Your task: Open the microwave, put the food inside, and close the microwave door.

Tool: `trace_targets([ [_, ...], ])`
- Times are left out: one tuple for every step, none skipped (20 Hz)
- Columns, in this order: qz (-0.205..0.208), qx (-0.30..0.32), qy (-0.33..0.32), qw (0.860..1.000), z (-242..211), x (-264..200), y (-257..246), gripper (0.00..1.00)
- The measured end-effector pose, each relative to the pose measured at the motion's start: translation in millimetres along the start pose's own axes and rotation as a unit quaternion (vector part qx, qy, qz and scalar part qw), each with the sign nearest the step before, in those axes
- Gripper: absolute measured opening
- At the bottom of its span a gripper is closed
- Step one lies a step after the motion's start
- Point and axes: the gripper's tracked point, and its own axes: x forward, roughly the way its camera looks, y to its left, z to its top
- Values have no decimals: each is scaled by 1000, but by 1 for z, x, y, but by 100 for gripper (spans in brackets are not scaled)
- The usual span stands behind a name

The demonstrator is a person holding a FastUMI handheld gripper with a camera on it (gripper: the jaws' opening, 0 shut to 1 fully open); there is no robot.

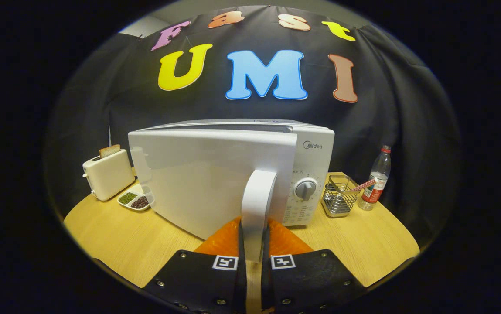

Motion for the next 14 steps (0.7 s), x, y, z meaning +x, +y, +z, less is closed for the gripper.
trace_targets([
  [-2, 0, 2, 1000, -3, -7, 4, 15],
  [-3, -1, 3, 1000, -4, -14, 9, 18],
  [-4, -2, 4, 1000, -7, -20, 13, 18],
  [-5, -3, 5, 1000, -10, -27, 17, 20],
  [-3, -3, 6, 1000, -12, -33, 23, 20],
  [-2, -6, 8, 1000, -15, -40, 28, 21],
  [-2, -9, 8, 1000, -17, -46, 32, 22],
  [-1, -12, 9, 1000, -18, -51, 37, 22],
  [-1, -15, 9, 1000, -20, -56, 42, 23],
  [0, -15, 10, 1000, -21, -61, 47, 23],
  [0, -16, 11, 1000, -23, -65, 52, 23],
  [0, -17, 11, 1000, -25, -70, 57, 23],
  [-1, -19, 13, 1000, -28, -76, 62, 23],
  [-1, -20, 13, 1000, -29, -81, 67, 23],
])
